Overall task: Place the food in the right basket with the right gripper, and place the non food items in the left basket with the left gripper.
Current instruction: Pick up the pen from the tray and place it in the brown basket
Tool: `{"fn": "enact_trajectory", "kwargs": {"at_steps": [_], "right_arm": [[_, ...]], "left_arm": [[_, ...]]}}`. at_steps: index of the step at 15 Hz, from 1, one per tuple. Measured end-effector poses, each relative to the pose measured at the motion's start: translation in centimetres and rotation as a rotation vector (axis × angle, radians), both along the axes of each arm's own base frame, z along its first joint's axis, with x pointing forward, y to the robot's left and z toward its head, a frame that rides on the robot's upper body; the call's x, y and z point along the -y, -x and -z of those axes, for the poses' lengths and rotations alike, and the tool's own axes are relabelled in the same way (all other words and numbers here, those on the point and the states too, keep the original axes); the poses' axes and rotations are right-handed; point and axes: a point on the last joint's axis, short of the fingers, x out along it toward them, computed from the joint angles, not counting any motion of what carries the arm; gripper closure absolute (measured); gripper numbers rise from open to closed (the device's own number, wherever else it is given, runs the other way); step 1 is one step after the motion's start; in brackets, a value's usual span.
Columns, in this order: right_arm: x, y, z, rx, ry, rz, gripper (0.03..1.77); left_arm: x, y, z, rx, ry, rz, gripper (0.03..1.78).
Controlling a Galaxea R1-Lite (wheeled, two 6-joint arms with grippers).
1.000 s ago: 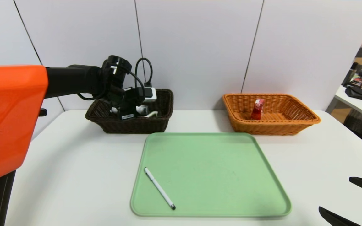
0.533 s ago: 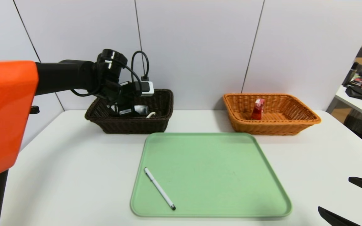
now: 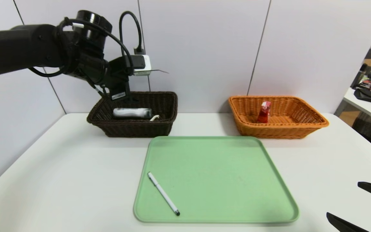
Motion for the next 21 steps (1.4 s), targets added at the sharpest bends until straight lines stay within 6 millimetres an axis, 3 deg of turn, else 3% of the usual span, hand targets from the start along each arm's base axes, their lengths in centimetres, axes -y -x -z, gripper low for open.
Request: {"fn": "enact_trajectory", "kwargs": {"at_steps": [5,9,14,21], "right_arm": [[0.0,0.0,0.0,0.000,-0.002,-0.001,0.10],[0.0,0.1,-0.2,0.011,-0.005,-0.003,0.10],[0.1,0.2,-0.4,0.019,-0.013,-0.005,0.10],[0.2,0.4,-0.5,0.028,-0.024,-0.005,0.10]], "left_arm": [[1.1,7.5,-4.2,-0.146,0.223,-0.090,0.18],[3.6,12.4,-5.9,-0.260,0.420,-0.188,0.15],[5.4,16.1,-6.3,-0.370,0.668,-0.452,0.14],[7.6,17.7,-4.2,-0.501,0.876,-0.862,0.12]]}}
